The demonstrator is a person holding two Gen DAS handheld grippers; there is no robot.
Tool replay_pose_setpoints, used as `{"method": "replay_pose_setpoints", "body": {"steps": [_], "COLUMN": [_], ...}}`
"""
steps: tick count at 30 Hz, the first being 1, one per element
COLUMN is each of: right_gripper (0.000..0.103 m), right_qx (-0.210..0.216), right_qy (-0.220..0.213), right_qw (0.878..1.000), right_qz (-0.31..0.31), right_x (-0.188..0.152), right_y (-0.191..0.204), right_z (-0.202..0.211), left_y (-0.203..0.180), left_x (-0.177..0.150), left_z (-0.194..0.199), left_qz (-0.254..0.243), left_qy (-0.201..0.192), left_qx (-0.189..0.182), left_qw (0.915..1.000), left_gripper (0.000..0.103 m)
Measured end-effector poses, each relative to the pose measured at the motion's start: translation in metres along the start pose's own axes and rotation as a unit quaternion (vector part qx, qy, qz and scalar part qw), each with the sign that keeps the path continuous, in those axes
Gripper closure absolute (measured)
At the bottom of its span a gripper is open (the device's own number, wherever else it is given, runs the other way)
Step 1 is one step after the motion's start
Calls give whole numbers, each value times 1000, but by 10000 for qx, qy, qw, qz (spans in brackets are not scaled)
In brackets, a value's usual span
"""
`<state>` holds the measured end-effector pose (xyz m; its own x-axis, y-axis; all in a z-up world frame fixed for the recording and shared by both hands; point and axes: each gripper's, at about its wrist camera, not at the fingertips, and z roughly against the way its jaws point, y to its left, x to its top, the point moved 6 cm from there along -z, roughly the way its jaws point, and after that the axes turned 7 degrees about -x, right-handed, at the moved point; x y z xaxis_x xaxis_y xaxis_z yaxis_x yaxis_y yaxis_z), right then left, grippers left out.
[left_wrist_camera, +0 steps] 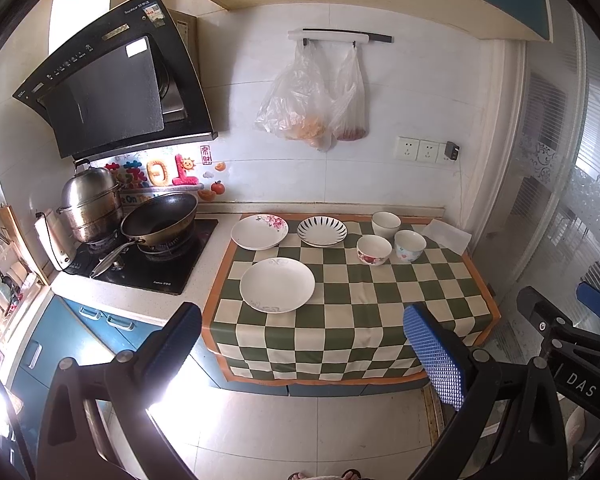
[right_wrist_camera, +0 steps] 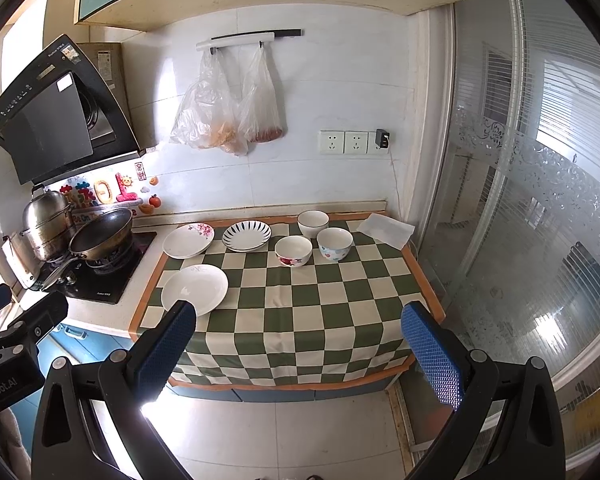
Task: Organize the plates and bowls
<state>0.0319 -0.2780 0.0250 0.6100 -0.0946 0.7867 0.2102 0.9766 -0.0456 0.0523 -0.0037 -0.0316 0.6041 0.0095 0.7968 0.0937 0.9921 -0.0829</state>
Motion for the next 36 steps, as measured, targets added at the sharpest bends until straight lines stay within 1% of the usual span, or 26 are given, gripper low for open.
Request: {"method": "replay_pose_setpoints", "body": {"steps": [9, 13, 23, 27, 32, 34, 35, 36], "right_gripper": [0, 0, 0, 0, 0, 0, 0, 0], "right_qx": [-8, -10, 4, 23, 75, 236, 339, 418], "right_qy": [-1, 7, 9, 32, 151, 156, 183, 232], "right_qw": [10000, 10000, 10000, 10000, 9995, 9987, 9981, 9975], "right_qz": [-4, -7, -9, -70, -282, -416, -479, -516], "right_x": [0, 1, 0, 3, 1, -2, -4, -6], "right_y": [-1, 0, -1, 4, 16, 22, 28, 34], "right_z": [0, -3, -3, -10, -36, -50, -61, -73], "left_y": [1, 4, 5, 8, 33, 53, 61, 72], "left_x": [2, 9, 9, 10, 11, 13, 13, 14], "left_z": [0, -5, -6, -9, -32, -49, -56, -67], "left_qz": [2, 8, -14, -18, -37, 4, 25, 43], "left_qy": [1, 16, 31, 28, -48, -2, -5, 42], "left_qx": [-7, 1, -22, -23, 188, 382, 415, 523], "left_qw": [10000, 10000, 10000, 10000, 9998, 9993, 9991, 9986], "left_gripper": [0, 0, 0, 0, 0, 0, 0, 0]}}
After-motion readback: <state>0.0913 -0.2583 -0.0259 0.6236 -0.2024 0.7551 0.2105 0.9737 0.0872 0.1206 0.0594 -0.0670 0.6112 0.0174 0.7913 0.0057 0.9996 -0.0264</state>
